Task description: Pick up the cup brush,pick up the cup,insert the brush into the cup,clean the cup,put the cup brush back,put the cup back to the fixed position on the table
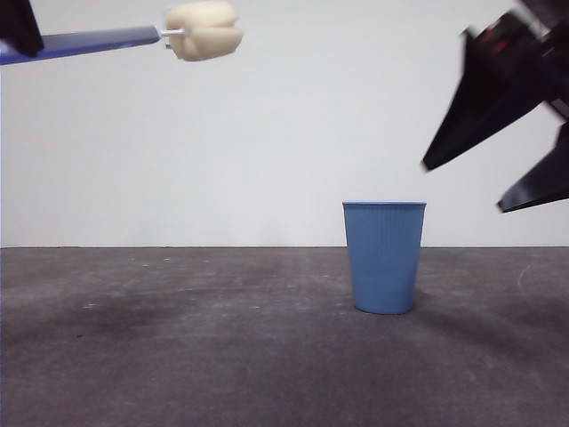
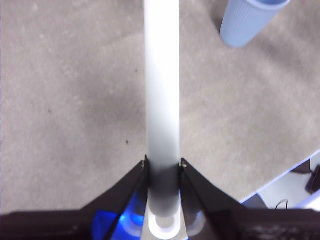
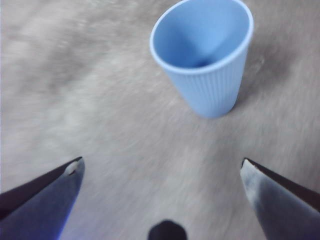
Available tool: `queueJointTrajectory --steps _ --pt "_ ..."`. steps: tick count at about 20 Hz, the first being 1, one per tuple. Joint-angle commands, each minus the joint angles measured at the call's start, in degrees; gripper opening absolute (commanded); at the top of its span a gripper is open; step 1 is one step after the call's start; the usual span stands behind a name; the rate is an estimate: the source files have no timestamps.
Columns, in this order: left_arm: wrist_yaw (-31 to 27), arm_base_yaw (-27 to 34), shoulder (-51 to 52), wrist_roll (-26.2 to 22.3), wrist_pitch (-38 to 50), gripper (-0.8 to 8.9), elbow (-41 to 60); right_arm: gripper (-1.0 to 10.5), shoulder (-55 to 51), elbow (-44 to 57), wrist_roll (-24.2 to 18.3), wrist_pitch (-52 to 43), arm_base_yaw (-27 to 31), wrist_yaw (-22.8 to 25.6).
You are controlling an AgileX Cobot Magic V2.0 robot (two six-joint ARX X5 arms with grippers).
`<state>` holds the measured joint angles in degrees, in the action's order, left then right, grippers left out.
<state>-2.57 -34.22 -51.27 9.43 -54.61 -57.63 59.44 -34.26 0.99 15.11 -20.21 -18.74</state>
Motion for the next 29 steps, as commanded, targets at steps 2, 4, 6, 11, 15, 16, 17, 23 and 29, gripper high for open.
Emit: queueJointTrajectory --steps 2,4,6,11,15,16,17,23,29 --pt "0.1 -0.2 0.1 -1.1 -0.8 -0.08 0.2 6.0 7.3 0.9 -0.7 -7.9 -3.5 6.4" --pt "0.2 -0.2 0.1 -1.2 -1.8 -0.08 0.2 6.0 11.9 0.9 -0.7 -13.3 -3.8 8.3" --pt "0.1 -0.2 0.1 -2.0 -3.0 -0.08 0.2 6.0 15.8 0.9 -0.7 -17.8 -3.8 8.7" --pt "0.2 -0.2 0.1 -2.0 -4.0 -0.08 0.2 6.0 23.7 0.9 -2.1 -28.0 -3.8 8.8" --pt "0.2 -0.2 0.1 -1.7 -4.0 -0.08 0.2 6.0 27.6 0.9 -3.0 -34.4 -3.8 8.6" --pt "0.2 -0.2 0.1 -1.5 -4.0 -0.08 0.2 6.0 28.5 0.9 -3.3 -36.6 -3.8 8.7" --pt "0.2 -0.2 0.1 -1.2 -4.0 -0.08 0.2 6.0 29.5 0.9 -3.5 -38.4 -3.8 8.7" --pt "1.7 -0.2 0.1 0.0 -3.9 -0.08 0.2 6.0 35.1 0.9 -3.5 -48.2 -3.5 8.6" --pt "1.4 -0.2 0.1 0.7 -3.8 -0.08 0.2 5.2 39.0 0.9 -3.5 -55.3 -3.5 8.7"
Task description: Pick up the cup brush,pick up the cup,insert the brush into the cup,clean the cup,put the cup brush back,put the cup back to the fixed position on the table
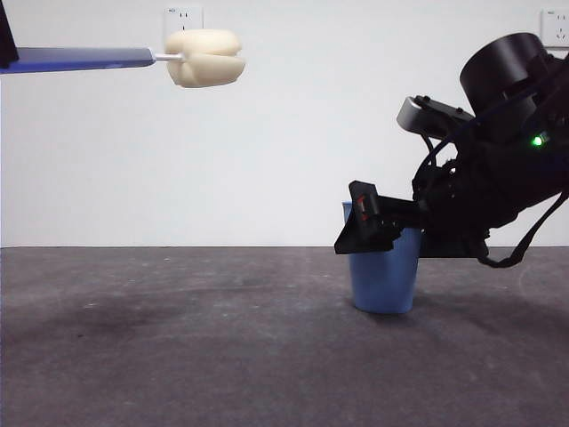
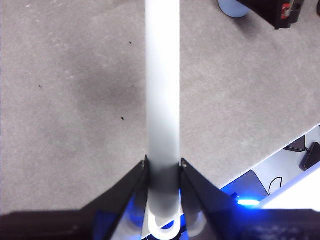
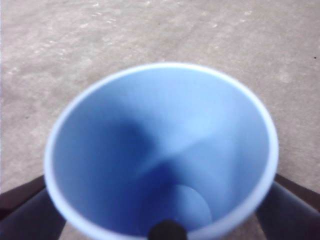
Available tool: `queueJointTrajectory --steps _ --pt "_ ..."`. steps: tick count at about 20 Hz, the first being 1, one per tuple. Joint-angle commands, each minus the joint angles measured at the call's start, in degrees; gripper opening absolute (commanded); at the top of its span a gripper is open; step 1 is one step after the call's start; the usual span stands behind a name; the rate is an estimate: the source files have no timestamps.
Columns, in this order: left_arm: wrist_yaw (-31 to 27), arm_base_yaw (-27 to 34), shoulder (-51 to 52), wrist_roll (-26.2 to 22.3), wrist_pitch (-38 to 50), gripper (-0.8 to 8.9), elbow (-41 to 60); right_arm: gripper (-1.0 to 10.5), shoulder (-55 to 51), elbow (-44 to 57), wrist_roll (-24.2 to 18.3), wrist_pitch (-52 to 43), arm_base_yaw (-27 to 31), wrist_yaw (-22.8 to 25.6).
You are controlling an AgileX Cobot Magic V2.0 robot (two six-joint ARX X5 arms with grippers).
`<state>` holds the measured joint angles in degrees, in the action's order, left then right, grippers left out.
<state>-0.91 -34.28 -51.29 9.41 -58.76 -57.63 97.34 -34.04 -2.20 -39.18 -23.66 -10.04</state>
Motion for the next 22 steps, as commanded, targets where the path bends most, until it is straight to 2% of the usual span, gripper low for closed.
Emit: queueJointTrajectory --steps 1,4,8,9,12,14,19,22 --pt "-0.3 -0.1 0.1 0.7 0.4 -0.08 0.2 4.5 1.6 0.7 -0.3 -1.5 0.0 0.0" --pt "-0.5 -0.1 0.1 0.7 0.4 -0.08 0.2 3.5 2.1 0.7 -0.3 -2.8 0.0 -0.1" --pt "-0.5 -0.1 0.1 0.3 0.4 -0.08 0.2 0.4 2.0 0.7 -0.3 -2.9 -0.2 -1.0" --pt "-0.5 -0.1 0.1 -0.4 0.4 -0.09 0.2 -0.2 2.0 0.7 -0.3 -2.9 -0.2 -3.0" --pt "-0.6 -0.1 0.1 -3.2 0.0 -0.09 0.2 -0.1 -0.7 0.7 0.6 1.4 -1.0 -4.5" --pt "-0.6 -0.1 -0.1 -6.8 -0.4 -0.09 0.2 -0.1 -5.2 0.6 -1.2 8.1 -2.3 -3.3" --pt "-0.5 -0.1 -3.9 -19.0 -1.9 -0.09 0.2 -0.1 -19.5 -1.5 -10.2 34.1 -7.2 6.4" --pt "-0.3 -0.1 -7.7 -25.6 -2.7 -0.09 0.2 -0.1 -23.5 -4.7 -16.5 48.8 -9.7 13.5"
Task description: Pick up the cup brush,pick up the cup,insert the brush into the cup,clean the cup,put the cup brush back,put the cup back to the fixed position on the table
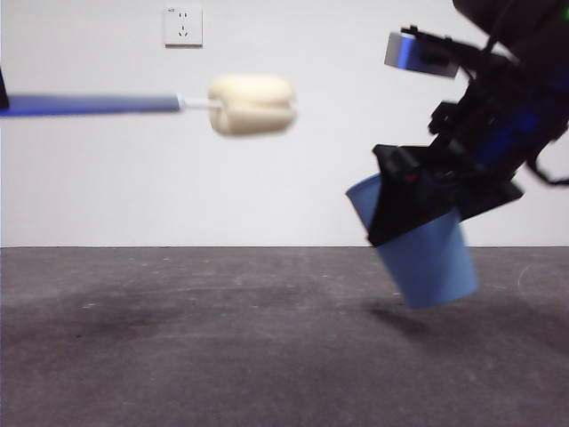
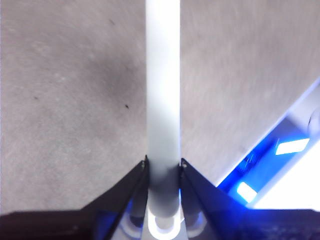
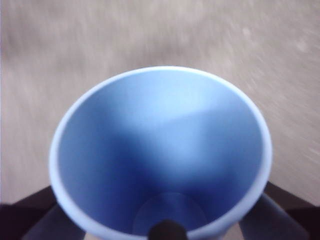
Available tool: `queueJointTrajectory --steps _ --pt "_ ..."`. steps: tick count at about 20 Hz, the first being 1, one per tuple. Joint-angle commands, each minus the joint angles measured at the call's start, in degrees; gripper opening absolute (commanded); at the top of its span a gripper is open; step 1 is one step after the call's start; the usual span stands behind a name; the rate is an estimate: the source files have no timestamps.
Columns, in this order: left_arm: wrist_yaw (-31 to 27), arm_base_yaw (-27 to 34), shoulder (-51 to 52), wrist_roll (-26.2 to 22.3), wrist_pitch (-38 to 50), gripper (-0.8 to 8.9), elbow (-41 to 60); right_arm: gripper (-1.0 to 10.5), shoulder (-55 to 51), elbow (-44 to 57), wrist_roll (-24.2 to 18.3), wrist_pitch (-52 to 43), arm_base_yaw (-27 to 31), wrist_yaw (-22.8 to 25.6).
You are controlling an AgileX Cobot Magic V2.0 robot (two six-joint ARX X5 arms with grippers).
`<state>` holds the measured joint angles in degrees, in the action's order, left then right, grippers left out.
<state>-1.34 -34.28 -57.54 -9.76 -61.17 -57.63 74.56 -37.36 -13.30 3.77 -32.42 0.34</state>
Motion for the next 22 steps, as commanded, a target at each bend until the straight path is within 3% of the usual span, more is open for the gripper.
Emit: queueJointTrajectory --steps 1,5,8,13,22 --pt "0.2 -0.1 -3.0 -8.7 -0.3 -0.09 0.2 -0.1 -0.9 -2.6 -7.8 10.5 -1.7 6.6" --pt "2.8 -0.2 -7.9 -12.8 -0.3 -0.09 0.2 -0.1 -0.7 -4.4 -18.9 22.6 -4.9 18.1" --pt "5.3 -1.4 -10.2 -13.0 -0.3 -0.09 0.2 -0.1 -0.7 -4.5 -22.8 23.3 -7.1 23.1" --pt "7.7 -5.9 -12.3 -12.8 0.2 -0.09 0.2 -0.1 -0.7 -5.2 -33.1 23.7 -11.0 32.1" --pt "7.9 -10.8 -14.1 -9.3 3.5 -0.09 0.2 -0.1 0.6 -5.5 -37.2 23.7 -17.4 36.0"
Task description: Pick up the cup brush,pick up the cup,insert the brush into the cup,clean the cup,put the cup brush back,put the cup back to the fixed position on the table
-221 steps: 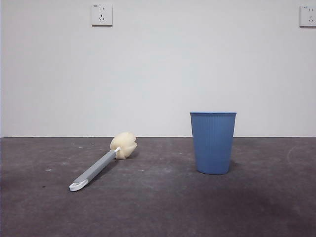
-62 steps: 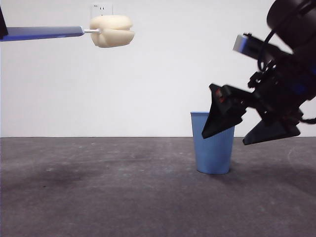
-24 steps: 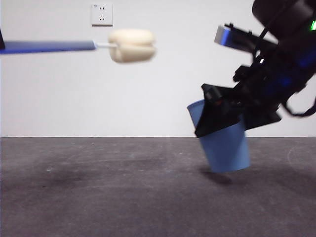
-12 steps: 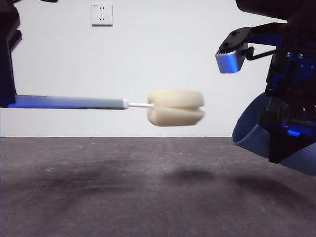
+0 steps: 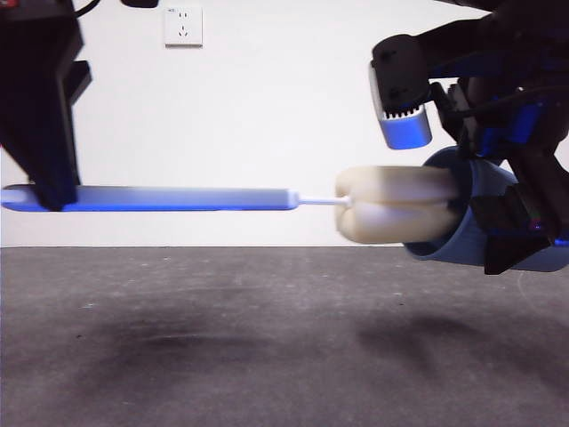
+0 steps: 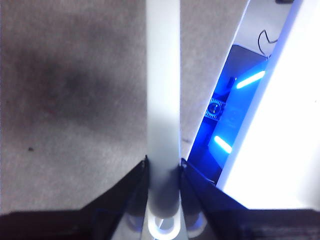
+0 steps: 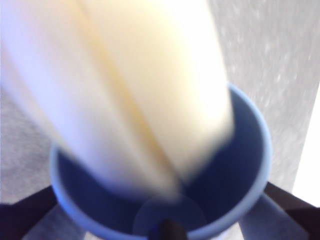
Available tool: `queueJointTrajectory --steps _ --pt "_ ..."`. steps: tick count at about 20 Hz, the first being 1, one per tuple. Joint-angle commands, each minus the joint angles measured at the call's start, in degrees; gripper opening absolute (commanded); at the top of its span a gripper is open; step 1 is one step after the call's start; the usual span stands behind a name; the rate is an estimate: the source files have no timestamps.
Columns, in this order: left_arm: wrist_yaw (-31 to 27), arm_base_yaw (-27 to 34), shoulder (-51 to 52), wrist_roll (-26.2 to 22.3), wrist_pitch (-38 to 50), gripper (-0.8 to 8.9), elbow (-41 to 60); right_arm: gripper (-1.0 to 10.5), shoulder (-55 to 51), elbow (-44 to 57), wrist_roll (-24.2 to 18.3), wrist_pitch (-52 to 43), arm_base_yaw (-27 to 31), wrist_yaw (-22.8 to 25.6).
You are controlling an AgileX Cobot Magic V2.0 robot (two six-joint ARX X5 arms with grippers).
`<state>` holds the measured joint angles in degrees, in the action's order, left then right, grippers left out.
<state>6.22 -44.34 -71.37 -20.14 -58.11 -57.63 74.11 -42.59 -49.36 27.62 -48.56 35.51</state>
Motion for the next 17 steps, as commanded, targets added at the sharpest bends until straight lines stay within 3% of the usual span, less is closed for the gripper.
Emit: queueJointTrajectory --steps 1,9,17 --pt "0.3 -1.1 -0.2 1.4 0.5 -0.09 0.2 -0.1 1.4 -0.3 -1.5 -0.1 -2.0 0.9" --pt "0.5 -3.2 -1.1 6.4 2.8 -0.09 0.2 -0.1 3.5 -0.9 -1.6 -1.7 -8.5 1.1" --pt "4.9 -6.1 -2.9 14.0 10.1 -0.09 0.2 -0.1 3.8 -1.1 -1.0 -2.7 -12.6 1.2"
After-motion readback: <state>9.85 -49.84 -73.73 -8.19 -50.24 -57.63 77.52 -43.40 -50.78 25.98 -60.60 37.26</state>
